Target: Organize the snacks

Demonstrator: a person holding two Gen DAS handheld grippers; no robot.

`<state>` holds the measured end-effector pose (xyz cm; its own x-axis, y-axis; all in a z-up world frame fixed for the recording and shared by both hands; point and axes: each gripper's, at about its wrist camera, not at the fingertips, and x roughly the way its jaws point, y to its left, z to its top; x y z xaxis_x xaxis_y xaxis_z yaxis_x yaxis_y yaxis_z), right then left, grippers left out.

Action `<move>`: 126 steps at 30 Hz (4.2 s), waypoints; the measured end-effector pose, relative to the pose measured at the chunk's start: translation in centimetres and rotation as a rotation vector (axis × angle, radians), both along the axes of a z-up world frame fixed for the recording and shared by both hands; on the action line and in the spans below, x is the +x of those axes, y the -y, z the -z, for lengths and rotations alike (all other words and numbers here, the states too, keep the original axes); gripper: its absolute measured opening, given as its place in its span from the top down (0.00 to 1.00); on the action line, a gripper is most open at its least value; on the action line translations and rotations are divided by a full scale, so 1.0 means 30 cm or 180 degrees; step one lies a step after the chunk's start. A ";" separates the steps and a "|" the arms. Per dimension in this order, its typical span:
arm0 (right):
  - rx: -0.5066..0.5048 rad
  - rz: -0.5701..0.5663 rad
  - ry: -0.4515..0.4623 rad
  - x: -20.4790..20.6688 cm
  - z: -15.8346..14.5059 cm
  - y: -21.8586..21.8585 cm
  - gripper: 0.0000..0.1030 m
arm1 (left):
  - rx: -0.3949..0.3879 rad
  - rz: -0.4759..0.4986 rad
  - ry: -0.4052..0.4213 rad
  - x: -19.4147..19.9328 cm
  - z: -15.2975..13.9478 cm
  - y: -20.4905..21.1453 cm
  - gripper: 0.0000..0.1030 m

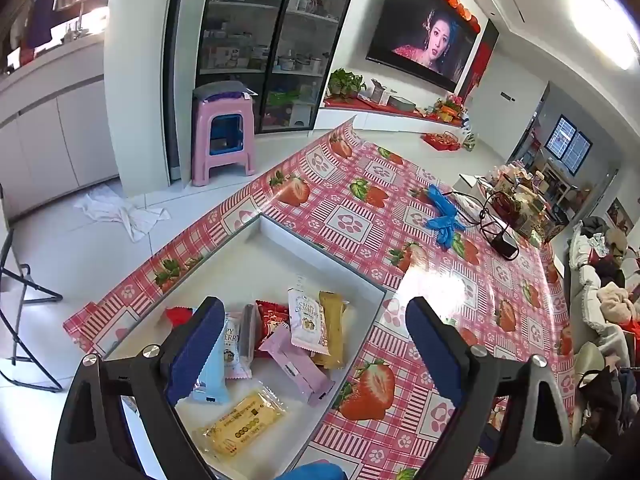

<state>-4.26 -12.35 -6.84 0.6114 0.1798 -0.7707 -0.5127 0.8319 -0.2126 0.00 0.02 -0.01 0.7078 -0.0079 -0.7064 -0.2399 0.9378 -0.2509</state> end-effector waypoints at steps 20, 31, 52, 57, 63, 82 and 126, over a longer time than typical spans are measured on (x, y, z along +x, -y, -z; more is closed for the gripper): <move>0.0163 0.1523 -0.0352 0.260 0.080 0.604 0.01 | 0.0466 0.0669 -0.0463 0.023 0.138 0.213 0.09; 0.0240 0.1758 -0.0636 0.330 0.237 0.736 0.01 | 0.0765 0.1043 -0.0683 0.052 0.241 0.427 0.09; 0.0694 0.2405 -0.0424 0.071 0.279 1.167 0.01 | 0.0827 0.1503 -0.0684 0.260 0.552 0.975 0.00; 0.0585 0.2505 -0.0365 0.054 0.322 1.174 0.00 | 0.0810 0.1600 -0.0414 0.308 0.559 1.090 0.00; 0.0568 0.2495 -0.0292 0.055 0.331 1.174 0.00 | 0.0778 0.1614 -0.0401 0.317 0.555 1.094 0.00; 0.0572 0.2498 -0.0254 0.056 0.327 1.169 0.00 | 0.0780 0.1614 -0.0402 0.313 0.555 1.093 0.00; 0.0577 0.2507 -0.0244 0.050 0.329 1.168 0.00 | 0.0775 0.1617 -0.0402 0.306 0.557 1.098 0.00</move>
